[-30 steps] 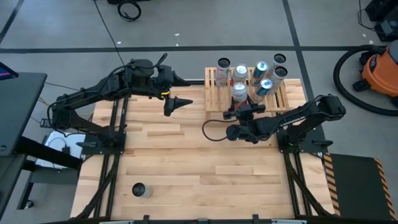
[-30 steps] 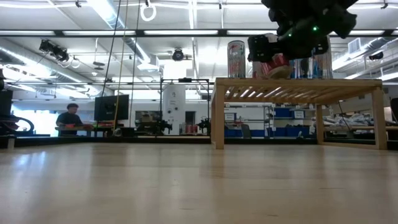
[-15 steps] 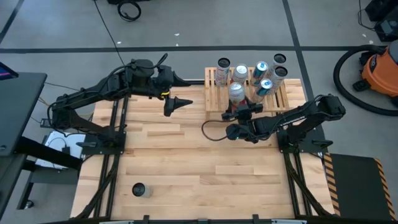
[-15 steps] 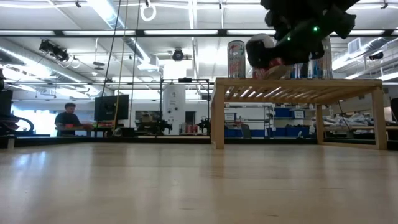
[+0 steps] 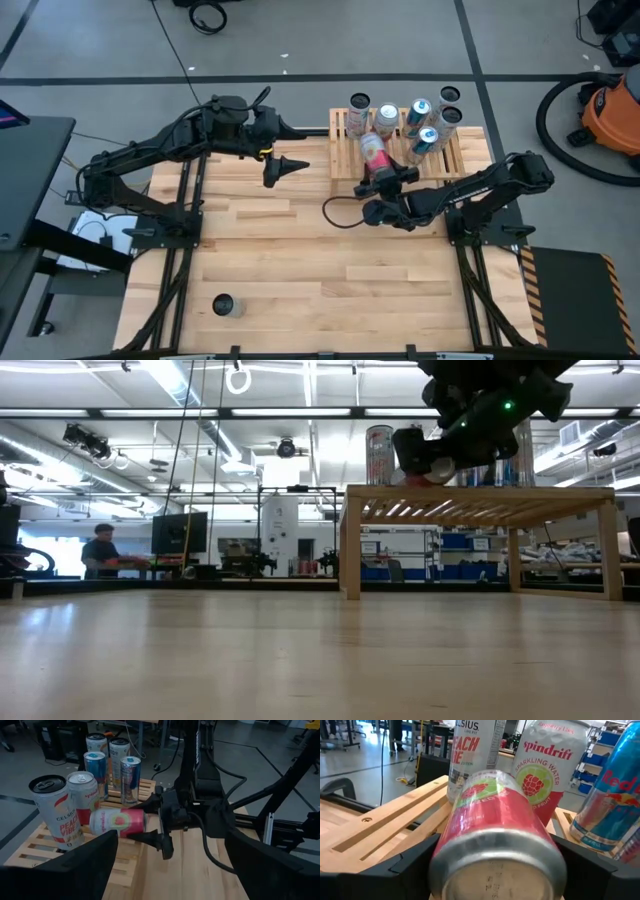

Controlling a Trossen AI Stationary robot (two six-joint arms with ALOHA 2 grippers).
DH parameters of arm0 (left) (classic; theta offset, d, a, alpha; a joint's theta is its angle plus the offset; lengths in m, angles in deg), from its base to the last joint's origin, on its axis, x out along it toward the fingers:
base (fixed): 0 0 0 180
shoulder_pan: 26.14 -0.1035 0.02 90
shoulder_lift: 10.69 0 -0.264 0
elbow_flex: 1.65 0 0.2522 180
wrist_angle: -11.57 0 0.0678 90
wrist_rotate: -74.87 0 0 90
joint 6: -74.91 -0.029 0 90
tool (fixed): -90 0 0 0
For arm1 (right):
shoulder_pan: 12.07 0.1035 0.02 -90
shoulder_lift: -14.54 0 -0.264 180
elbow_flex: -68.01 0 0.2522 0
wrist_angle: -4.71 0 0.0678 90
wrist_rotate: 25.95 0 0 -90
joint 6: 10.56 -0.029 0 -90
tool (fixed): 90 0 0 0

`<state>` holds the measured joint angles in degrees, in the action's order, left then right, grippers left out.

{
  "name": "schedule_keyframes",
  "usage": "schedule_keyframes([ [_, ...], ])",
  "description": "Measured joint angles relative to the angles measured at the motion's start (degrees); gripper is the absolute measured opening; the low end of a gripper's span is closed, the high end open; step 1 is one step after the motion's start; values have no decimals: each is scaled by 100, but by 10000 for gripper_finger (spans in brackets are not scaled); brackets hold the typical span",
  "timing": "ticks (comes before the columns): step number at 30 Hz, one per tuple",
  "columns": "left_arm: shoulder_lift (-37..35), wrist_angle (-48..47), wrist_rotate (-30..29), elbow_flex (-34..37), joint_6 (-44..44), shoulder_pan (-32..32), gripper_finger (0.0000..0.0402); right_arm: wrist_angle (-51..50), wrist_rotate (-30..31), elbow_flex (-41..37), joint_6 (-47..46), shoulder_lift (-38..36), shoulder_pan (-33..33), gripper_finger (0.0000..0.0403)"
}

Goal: Place canned beverage on shelf
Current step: Put the pink-white soda can on the shelf aligned with the other pink-white soda can

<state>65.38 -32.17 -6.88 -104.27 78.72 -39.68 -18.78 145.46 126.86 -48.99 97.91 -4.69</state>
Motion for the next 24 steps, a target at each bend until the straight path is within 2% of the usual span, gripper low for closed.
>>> schedule_keyframes([
  [7,0,0,0,0,2,0,369,379,-26,1,418,-2,153,346],
  [14,0,0,0,0,77,0,369,1573,-24,10,2033,-95,315,346],
  [18,0,0,0,0,132,0,369,2006,30,10,2578,-101,278,346],
  [24,2,-90,0,-2,153,1,369,2347,-4,16,2842,-109,185,346],
])
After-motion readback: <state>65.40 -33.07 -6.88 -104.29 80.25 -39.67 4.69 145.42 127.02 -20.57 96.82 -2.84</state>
